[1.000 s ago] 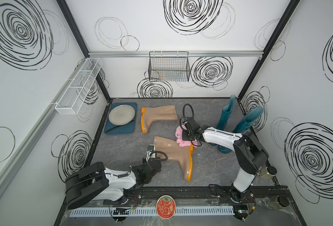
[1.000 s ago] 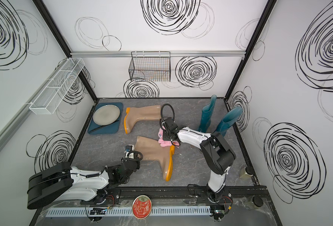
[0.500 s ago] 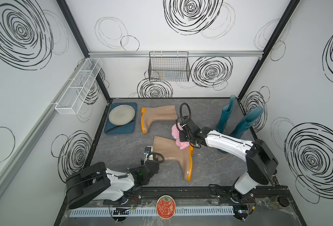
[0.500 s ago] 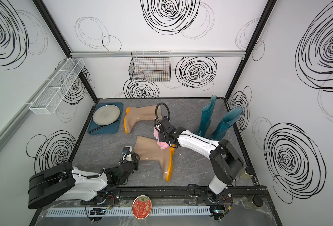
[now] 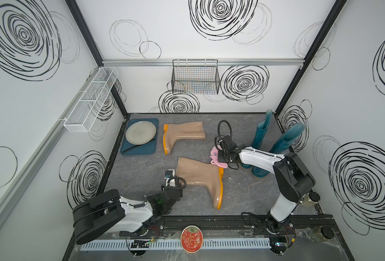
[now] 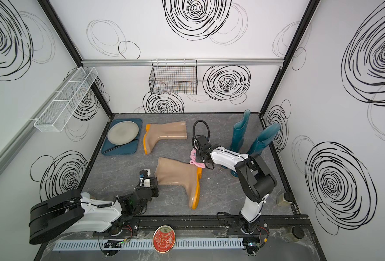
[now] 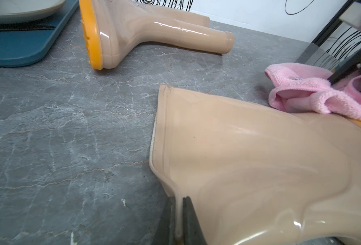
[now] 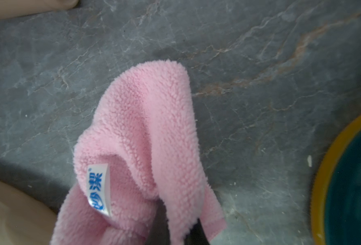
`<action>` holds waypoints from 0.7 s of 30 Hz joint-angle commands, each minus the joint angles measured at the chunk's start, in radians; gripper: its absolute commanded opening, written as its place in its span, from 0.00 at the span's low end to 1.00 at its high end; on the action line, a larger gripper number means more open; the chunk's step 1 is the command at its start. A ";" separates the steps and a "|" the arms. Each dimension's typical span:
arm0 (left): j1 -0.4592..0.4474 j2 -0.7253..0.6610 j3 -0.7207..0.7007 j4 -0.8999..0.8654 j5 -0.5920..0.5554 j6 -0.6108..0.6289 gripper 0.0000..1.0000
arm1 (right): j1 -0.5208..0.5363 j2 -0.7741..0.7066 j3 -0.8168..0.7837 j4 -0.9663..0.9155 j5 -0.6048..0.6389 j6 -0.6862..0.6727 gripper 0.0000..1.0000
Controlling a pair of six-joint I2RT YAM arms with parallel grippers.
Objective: Wipe the rubber boots with a cloth
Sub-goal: Wipe the dirt off the rubber boot.
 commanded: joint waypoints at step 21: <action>0.026 -0.031 -0.040 0.050 0.025 -0.016 0.00 | 0.226 -0.114 -0.101 0.061 -0.174 -0.022 0.00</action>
